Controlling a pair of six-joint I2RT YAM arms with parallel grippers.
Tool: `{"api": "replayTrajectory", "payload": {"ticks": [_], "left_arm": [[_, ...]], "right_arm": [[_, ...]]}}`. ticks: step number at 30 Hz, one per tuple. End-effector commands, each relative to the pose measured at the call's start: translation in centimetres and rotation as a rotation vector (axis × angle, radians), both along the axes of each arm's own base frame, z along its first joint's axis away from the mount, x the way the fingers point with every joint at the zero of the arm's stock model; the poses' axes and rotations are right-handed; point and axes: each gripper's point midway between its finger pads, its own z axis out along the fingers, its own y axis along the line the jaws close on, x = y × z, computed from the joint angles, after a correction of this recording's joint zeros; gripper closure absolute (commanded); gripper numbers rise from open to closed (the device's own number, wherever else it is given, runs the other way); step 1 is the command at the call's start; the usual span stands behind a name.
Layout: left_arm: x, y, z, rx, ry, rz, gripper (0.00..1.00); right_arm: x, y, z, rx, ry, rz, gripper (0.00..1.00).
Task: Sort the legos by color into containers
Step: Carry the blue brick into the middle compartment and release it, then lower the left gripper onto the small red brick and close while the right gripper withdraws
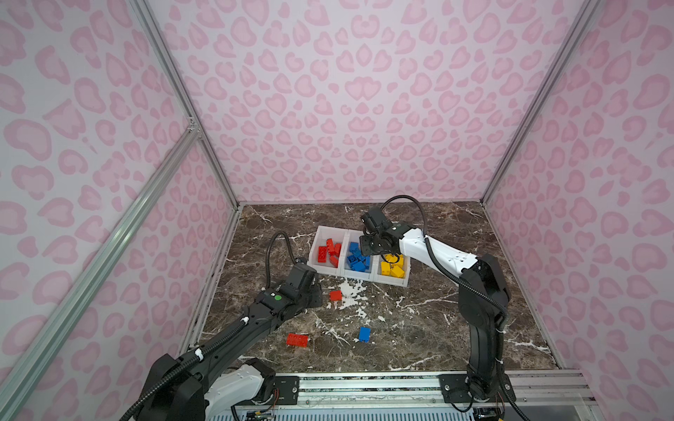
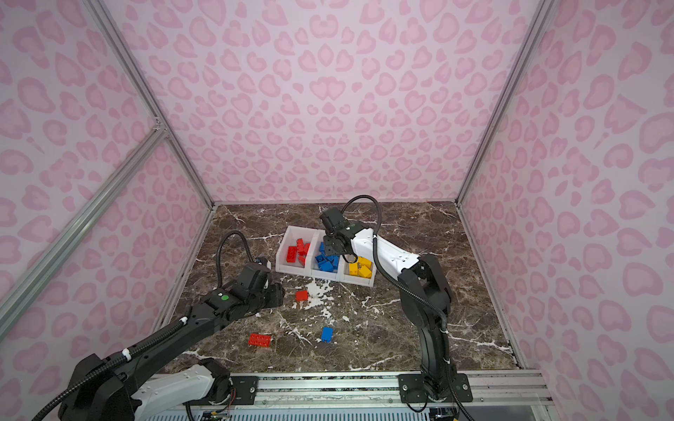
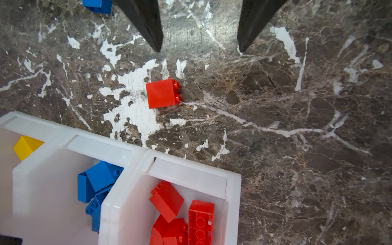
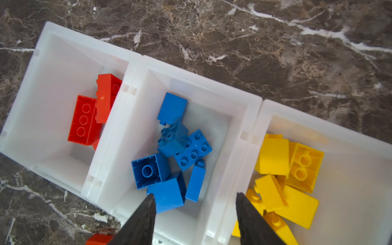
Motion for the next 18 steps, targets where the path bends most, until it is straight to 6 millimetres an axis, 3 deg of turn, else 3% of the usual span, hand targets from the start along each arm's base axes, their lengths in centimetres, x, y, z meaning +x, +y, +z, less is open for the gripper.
{"api": "replayTrajectory", "payload": {"ticks": [1, 13, 14, 18], "left_arm": [[0.5, -0.4, 0.2, -0.007, -0.016, 0.004, 0.41], [0.8, -2.9, -0.5, 0.002, 0.014, -0.047, 0.38], [0.9, -3.2, -0.6, 0.002, 0.018, -0.047, 0.38], [1.2, -4.5, -1.3, 0.017, 0.044, -0.068, 0.35]], "right_arm": [[0.0, -0.6, 0.0, -0.002, -0.017, -0.013, 0.39], [-2.1, -2.7, 2.4, 0.026, -0.041, -0.031, 0.41], [-3.0, -3.3, 1.5, 0.010, -0.021, -0.032, 0.41], [-4.3, -4.3, 2.1, 0.029, -0.031, -0.046, 0.41]]}}
